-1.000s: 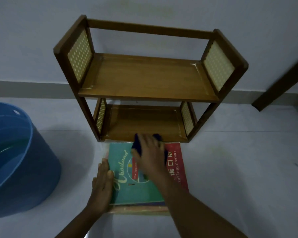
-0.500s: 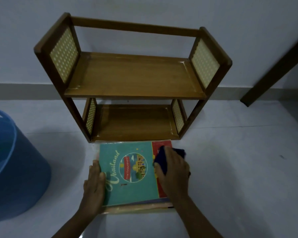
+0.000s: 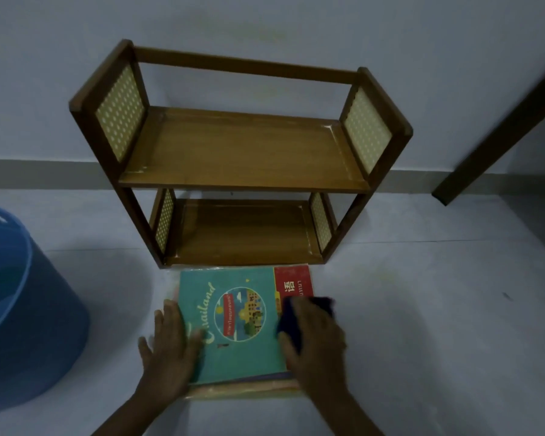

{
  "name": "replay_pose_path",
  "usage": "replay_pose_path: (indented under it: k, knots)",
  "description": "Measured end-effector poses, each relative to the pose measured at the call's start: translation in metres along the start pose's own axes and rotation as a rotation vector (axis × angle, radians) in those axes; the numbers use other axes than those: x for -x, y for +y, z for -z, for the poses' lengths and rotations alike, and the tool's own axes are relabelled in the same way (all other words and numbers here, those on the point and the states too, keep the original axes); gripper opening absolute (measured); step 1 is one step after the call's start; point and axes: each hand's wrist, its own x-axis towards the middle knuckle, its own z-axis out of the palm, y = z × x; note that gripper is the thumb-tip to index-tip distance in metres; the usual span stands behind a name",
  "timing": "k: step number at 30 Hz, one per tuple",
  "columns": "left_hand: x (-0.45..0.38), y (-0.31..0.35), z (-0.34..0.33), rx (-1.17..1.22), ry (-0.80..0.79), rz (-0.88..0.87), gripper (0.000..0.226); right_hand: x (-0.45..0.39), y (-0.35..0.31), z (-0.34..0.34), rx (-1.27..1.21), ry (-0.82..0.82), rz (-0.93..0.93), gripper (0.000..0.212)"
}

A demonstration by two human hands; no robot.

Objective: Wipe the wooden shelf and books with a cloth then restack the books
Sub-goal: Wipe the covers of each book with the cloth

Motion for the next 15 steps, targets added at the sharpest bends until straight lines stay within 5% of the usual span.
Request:
replay_pose_path:
  k: [4,10,15]
  knots:
    - [0.023,0.011,-0.005,-0.542,-0.047,-0.416,0.106,-0.006,0.01,0.01,-0.38,-0.02,-0.443,0.068]
    - [0.016,0.01,-0.001,-0.724,-0.083,-0.57,0.088,-0.011,0.021,0.013,-0.649,-0.067,-0.503,0.121]
    - [0.009,0.01,0.008,-0.769,-0.114,-0.616,0.083,-0.012,0.03,0.022,-0.747,-0.157,-0.571,0.056]
